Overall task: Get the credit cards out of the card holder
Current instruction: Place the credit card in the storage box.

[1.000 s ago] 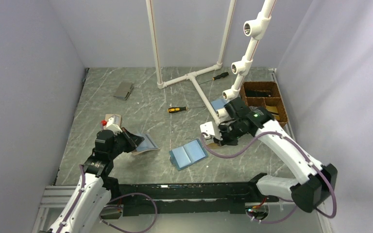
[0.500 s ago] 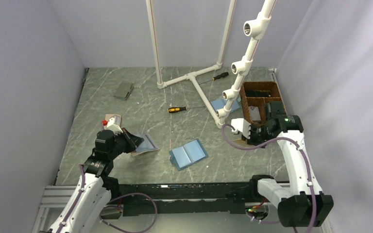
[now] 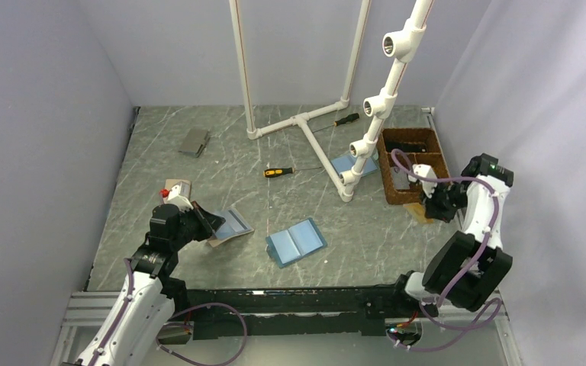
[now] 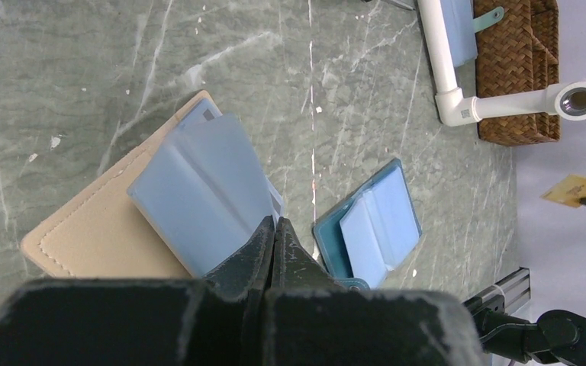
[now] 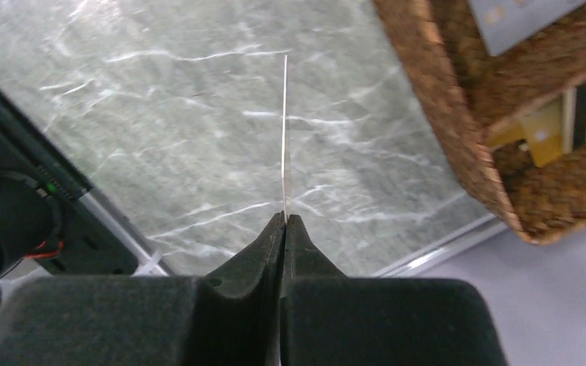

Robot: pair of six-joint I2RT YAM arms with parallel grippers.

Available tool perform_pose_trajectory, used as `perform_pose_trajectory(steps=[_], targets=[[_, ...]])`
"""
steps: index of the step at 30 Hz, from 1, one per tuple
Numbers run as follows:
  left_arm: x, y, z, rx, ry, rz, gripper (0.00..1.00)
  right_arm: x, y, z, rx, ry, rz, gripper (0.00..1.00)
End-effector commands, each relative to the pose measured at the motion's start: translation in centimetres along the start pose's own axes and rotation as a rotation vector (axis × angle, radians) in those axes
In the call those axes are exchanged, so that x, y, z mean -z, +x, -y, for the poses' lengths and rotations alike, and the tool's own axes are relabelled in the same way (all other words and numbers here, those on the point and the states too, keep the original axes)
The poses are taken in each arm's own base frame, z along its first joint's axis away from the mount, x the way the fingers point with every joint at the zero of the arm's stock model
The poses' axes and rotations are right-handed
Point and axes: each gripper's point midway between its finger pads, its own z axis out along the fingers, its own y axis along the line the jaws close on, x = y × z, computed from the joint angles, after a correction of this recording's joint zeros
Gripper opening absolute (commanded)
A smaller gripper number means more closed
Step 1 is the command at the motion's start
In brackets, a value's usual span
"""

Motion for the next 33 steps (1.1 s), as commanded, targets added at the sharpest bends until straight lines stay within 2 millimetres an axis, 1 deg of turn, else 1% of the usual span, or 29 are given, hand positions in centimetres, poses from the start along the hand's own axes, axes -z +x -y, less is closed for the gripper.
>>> perform_pose_trajectory(steps=[1,5,9,14,18,24,30,33], targets=[[0.4,-2.5,1.8,-0.043,0.042,0.069,0.0,1.4,-1.5,4.3,-0.076,0.123,0.056,0.0],[0.4,-2.5,1.8,-0.047,0.041,0.072,0.0,2.0,-1.9,6.5,-0.16,0.185,0.069,0.0],[0.4,-2.5,1.8,-0.047,0.041,0.071,0.0,3.0,-2.7,8.8,-0.241,0.258,0.101,0.0],[0.5,-2.6,1.8,-0.046,0.043,0.074,0.0,3.9,-3.6,11.2,-0.312,0.324,0.147,0.0],[0.5,-2.6,1.9,-0.046,0.048,0.075,0.0,4.3,-4.3,12.8,-0.368,0.357,0.185,0.0],[0.5,-2.5,2.0,-0.047,0.052,0.073,0.0,4.5,-4.7,14.4,-0.438,0.371,0.217,0.0],[0.5,-2.6,2.0,-0.049,0.054,0.078,0.0,4.3,-4.6,15.8,-0.496,0.383,0.219,0.0],[0.5,-2.6,2.0,-0.05,0.054,0.076,0.0,4.0,-4.5,16.1,-0.512,0.374,0.216,0.0]])
